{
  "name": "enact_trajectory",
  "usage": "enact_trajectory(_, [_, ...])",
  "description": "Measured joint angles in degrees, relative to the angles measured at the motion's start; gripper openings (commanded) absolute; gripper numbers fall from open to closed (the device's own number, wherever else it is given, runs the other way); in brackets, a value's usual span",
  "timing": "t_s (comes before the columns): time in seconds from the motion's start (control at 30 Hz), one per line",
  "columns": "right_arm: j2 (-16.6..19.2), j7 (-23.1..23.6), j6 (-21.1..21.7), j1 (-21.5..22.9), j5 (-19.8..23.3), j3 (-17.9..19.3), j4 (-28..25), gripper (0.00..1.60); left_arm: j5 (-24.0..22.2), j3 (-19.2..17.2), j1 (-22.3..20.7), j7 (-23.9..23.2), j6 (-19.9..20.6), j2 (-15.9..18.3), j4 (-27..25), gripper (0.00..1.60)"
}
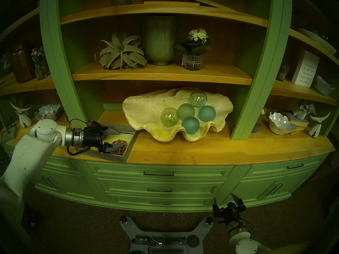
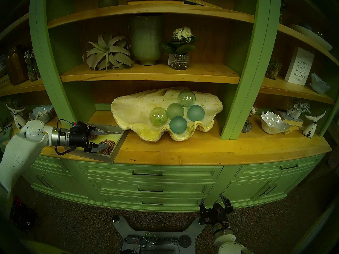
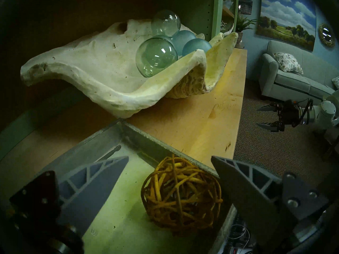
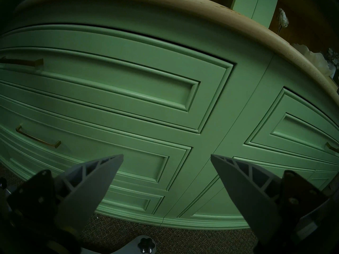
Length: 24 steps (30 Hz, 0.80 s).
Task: Put wooden balls into bowl
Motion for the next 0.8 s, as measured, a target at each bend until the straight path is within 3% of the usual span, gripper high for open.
enact_trajectory(0.8, [-0.11, 0.00, -0.02, 0.19, 0.00, -0.05, 0.08, 1.60, 7.76, 7.07, -10.95, -7.32, 3.20, -4.81, 8.88, 1.60])
